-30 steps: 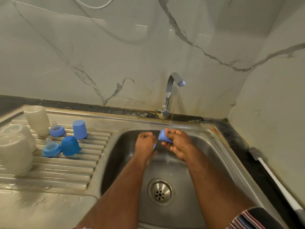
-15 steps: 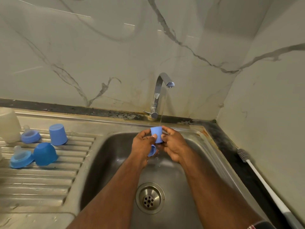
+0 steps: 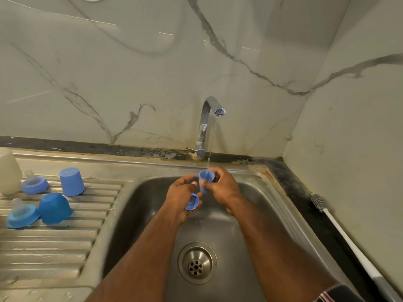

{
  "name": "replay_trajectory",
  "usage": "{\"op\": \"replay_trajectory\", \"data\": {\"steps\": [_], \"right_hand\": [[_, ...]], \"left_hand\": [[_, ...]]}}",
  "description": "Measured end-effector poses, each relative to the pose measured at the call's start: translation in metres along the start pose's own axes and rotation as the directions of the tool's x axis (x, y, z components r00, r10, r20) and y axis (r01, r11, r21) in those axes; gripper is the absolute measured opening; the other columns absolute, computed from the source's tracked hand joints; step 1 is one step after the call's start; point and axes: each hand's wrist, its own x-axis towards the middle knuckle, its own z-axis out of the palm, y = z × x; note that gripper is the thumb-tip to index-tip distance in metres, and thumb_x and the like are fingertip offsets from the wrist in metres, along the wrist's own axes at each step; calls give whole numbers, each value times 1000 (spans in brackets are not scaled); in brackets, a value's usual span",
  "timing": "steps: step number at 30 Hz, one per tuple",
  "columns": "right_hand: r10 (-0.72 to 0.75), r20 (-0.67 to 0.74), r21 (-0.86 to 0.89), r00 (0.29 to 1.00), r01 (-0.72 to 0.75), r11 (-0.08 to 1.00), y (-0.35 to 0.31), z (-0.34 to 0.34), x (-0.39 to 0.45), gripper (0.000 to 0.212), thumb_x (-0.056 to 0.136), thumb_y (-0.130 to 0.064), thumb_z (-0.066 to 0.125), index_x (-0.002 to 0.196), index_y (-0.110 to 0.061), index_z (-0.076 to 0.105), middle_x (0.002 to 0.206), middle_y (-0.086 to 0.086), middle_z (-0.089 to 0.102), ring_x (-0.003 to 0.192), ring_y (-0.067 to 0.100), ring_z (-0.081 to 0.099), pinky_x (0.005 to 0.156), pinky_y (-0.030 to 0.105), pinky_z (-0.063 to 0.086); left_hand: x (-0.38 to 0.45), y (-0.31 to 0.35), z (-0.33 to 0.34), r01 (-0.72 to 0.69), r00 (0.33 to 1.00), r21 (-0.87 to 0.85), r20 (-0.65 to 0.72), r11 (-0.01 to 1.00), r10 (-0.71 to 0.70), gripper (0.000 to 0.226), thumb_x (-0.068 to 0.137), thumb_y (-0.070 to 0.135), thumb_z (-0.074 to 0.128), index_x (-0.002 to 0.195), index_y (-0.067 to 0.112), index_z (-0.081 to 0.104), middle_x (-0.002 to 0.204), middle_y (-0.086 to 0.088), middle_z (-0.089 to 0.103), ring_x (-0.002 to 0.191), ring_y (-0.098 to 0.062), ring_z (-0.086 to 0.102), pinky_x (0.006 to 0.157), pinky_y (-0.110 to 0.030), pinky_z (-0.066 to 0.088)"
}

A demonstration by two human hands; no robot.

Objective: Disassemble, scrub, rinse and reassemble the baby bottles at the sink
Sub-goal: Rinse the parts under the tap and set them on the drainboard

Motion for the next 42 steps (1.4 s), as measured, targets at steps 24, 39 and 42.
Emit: {"op": "replay_trajectory", "data": {"steps": [24, 39, 42], "right_hand": [[-178, 46, -217, 983, 184, 959, -5, -13, 15, 13, 91, -12, 68, 89, -17, 80, 82, -8, 74, 73, 2, 66, 68, 14, 52], [110, 61, -620, 992, -48, 783, -17, -1, 24, 22, 87, -11, 68, 109, -6, 73, 102, 17, 72, 82, 26, 61, 71, 27, 46], [172, 231, -336, 958, -87, 938, -9, 2, 21, 31, 91, -10, 69, 122, -11, 68, 112, 14, 69, 99, 30, 68, 84, 39, 59]], "left_hand": [[3, -6, 7, 214, 977, -327, 92, 921, -195, 20, 101, 18, 62, 109, 1, 66, 112, -24, 70, 98, -31, 70, 85, -39, 59], [10, -6, 18, 173, 984, -286, 10, 943, -177, 23, 105, 13, 51, 109, -6, 62, 96, -24, 69, 73, -28, 67, 48, -32, 57], [16, -4, 9, 155, 981, -310, -62, 938, -182, 23, 105, 13, 53, 117, -5, 60, 97, -22, 66, 74, -26, 64, 59, -36, 54]]}}
